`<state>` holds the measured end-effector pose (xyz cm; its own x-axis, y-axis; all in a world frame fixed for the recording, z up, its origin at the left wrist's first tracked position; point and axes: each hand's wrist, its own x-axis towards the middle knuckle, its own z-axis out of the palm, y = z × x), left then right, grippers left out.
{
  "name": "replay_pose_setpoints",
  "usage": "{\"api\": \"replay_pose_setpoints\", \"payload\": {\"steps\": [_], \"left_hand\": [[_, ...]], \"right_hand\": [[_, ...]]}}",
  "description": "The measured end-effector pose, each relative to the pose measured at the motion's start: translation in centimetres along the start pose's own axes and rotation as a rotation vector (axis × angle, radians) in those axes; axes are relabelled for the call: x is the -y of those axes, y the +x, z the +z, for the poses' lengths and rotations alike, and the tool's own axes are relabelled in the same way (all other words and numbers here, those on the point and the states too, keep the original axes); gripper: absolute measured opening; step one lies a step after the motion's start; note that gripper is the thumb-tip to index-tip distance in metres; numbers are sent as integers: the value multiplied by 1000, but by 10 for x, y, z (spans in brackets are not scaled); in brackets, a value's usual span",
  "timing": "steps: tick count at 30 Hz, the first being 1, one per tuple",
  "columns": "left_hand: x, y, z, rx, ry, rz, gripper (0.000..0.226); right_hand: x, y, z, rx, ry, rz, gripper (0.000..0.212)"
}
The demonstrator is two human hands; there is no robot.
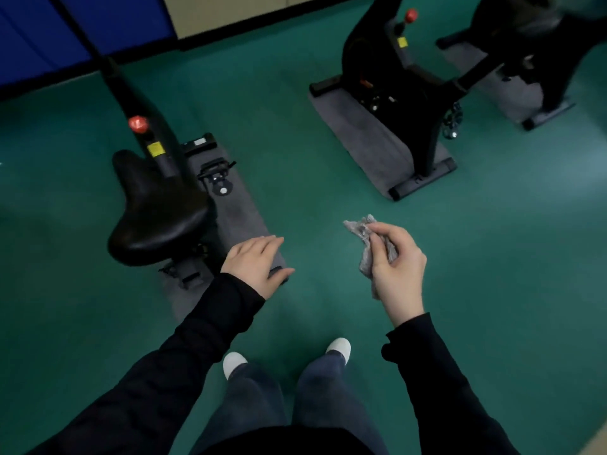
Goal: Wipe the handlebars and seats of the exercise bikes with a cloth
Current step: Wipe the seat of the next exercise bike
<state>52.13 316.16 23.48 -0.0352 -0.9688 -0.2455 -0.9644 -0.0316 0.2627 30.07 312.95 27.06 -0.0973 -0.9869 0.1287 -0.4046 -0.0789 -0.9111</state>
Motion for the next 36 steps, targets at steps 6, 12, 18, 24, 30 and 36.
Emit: {"api": "replay_pose_setpoints", "payload": {"steps": [6, 12, 18, 24, 30, 36], "left_hand": [[-104, 45, 6, 46, 52, 97, 65], [-191, 90, 9, 46, 134, 213, 65], [-249, 128, 14, 96, 188, 293, 64], [-285, 177, 21, 139, 194, 334, 63], [-314, 258, 25, 191, 154, 337, 65], [-354, 359, 14, 260, 119, 354, 69]], "right_hand": [[-50, 26, -112, -143, -28, 34, 27], [-90, 38, -197, -284, -65, 101, 25], [-110, 58, -244, -362, -77, 150, 20], [-125, 99, -264, -393, -89, 162, 23], [-147, 184, -273, -382, -121, 150, 23], [-163, 281, -282, -301, -197, 138, 22]]}}
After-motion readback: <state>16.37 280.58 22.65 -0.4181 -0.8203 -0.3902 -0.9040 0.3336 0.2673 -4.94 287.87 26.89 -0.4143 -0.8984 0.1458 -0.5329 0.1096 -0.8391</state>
